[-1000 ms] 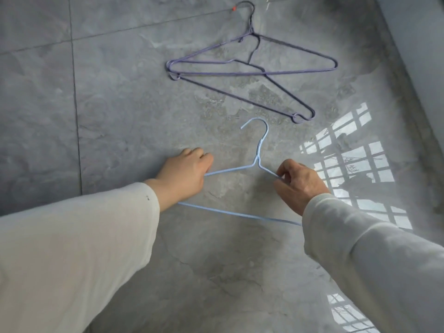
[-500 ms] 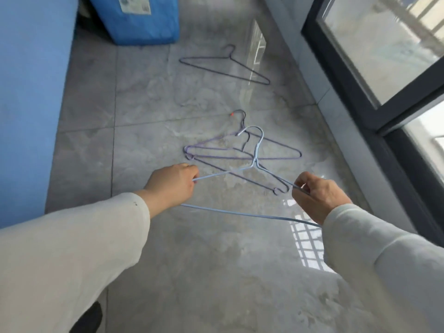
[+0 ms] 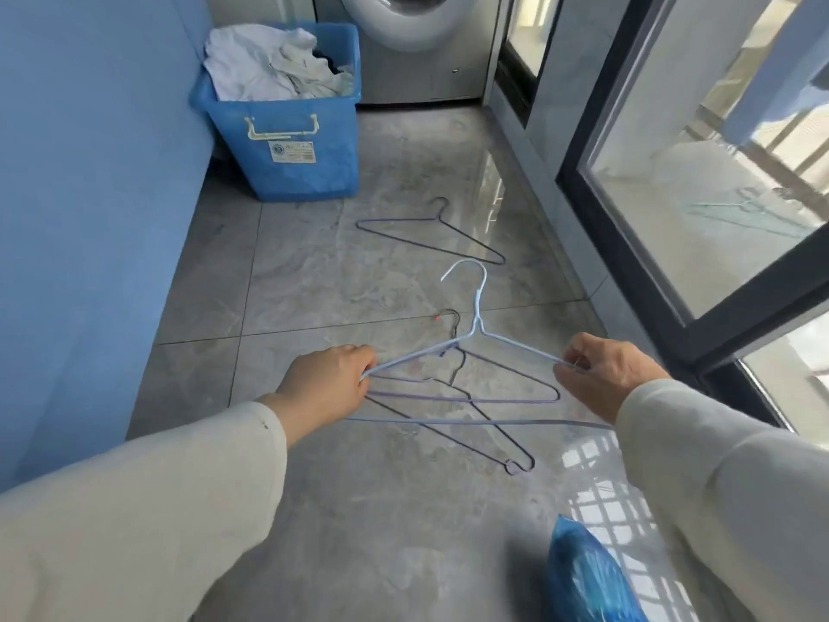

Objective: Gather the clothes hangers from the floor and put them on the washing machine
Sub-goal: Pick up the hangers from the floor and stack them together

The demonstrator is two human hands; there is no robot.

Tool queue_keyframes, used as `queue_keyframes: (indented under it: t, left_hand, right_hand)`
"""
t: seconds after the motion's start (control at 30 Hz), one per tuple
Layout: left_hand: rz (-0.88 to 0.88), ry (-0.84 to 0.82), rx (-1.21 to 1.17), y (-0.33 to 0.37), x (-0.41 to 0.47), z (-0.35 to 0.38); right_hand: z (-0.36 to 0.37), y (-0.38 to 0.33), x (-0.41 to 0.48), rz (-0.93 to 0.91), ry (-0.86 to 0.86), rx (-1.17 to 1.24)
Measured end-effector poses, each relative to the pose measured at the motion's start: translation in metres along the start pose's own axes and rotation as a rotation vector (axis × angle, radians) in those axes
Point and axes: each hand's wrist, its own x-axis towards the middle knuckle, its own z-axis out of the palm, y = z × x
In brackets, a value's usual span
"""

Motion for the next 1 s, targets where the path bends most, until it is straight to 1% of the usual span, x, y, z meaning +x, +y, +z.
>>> queue_keyframes:
  t: [0.13, 0.23, 0.4, 0.63, 0.73, 1.0]
  left_hand:
    - [-0.152, 0.006, -0.084, -0.002, 0.026, 0.017]
    - [-0.219, 0.001, -0.100, -0.002, 0.043, 0.023]
    - [-0.260, -0.045, -0.090, 0.004, 0.069, 0.036]
    - [-0.290, -0.118, -0.123, 0.000, 0.113, 0.077]
    - [-0.298, -0.134, -0.124, -0.002, 0.133, 0.101]
    - [-0.295, -0.253, -0.046, -0.013, 0.154, 0.179]
  right_hand:
    - [0.018, 0.017, 0.048, -0.059, -0.034, 0.034]
    - [0.029, 0.026, 0.074, -0.077, -0.061, 0.065]
    - [0.045, 0.039, 0.107, -0.054, -0.114, 0.075]
    - [0.073, 0.062, 0.152, -0.003, -0.181, 0.090]
    - [0.093, 0.071, 0.174, 0.017, -0.195, 0.101]
    - [0.161, 0.093, 0.206, 0.022, -0.348, 0.048]
